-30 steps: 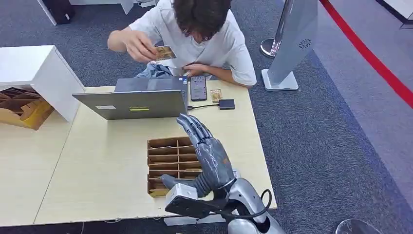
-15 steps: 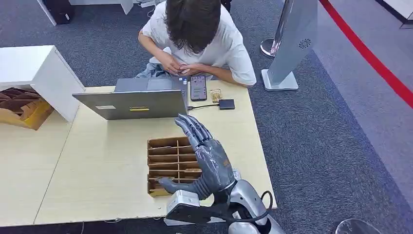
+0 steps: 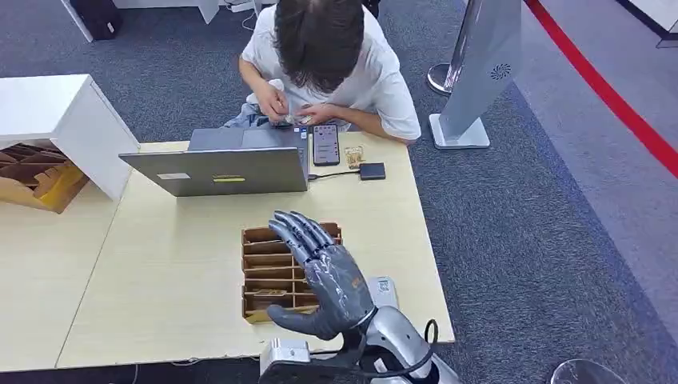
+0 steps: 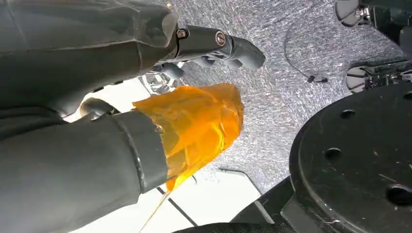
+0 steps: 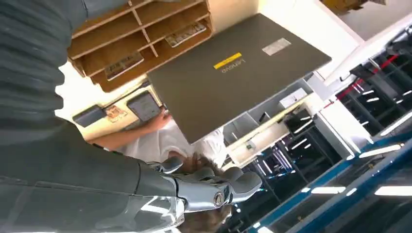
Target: Pass the card to the sensor for recognition and then transmit it.
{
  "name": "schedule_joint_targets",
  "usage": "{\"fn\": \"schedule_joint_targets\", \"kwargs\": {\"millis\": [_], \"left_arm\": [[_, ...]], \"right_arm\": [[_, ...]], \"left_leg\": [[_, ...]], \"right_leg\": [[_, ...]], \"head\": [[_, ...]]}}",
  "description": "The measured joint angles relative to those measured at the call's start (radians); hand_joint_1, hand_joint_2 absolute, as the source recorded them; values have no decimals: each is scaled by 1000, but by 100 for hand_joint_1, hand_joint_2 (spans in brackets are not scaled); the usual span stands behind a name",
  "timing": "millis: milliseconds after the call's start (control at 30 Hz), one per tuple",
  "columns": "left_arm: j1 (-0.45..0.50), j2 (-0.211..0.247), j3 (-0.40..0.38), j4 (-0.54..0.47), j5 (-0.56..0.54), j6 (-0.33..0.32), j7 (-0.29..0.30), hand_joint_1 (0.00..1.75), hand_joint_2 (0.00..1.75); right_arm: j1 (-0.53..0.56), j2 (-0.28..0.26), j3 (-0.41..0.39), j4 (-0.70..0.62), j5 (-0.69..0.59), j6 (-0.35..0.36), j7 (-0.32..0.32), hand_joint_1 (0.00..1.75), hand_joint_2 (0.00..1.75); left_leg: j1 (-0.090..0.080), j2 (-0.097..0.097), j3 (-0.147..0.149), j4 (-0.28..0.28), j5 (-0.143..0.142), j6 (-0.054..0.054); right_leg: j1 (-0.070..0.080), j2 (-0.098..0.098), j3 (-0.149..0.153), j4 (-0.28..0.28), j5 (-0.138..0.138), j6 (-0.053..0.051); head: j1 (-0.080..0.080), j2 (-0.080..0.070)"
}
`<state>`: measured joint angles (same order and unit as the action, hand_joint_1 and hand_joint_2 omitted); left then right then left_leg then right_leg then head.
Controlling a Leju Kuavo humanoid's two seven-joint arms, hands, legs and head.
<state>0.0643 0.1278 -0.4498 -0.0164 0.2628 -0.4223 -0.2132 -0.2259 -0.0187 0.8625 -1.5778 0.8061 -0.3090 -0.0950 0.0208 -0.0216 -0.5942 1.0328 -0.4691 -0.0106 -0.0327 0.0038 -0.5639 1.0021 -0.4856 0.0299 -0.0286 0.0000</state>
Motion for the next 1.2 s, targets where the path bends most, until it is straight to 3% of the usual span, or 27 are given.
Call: {"fn": "schedule_joint_targets", "kwargs": {"millis": [533,867,1200], "left_arm": [[-4,9,56,0,-79,-13,7,0,0],[-5,18,152,0,-202,-21,9,0,0],[-6,23,224,0,-250,-21,11,0,0]], "right_arm": [[-27,-3,58,89,73,16,25,0,175],[-45,-3,87,172,156,-4,80,0,175],[-52,-3,95,212,187,-4,105,0,175]], "left_leg": [[0,0,0,0,0,0],[0,0,0,0,0,0],[0,0,0,0,0,0]], "right_leg": [[0,0,0,0,0,0],[0,0,0,0,0,0],[0,0,0,0,0,0]], "head": [[0,0],[0,0],[0,0]]}}
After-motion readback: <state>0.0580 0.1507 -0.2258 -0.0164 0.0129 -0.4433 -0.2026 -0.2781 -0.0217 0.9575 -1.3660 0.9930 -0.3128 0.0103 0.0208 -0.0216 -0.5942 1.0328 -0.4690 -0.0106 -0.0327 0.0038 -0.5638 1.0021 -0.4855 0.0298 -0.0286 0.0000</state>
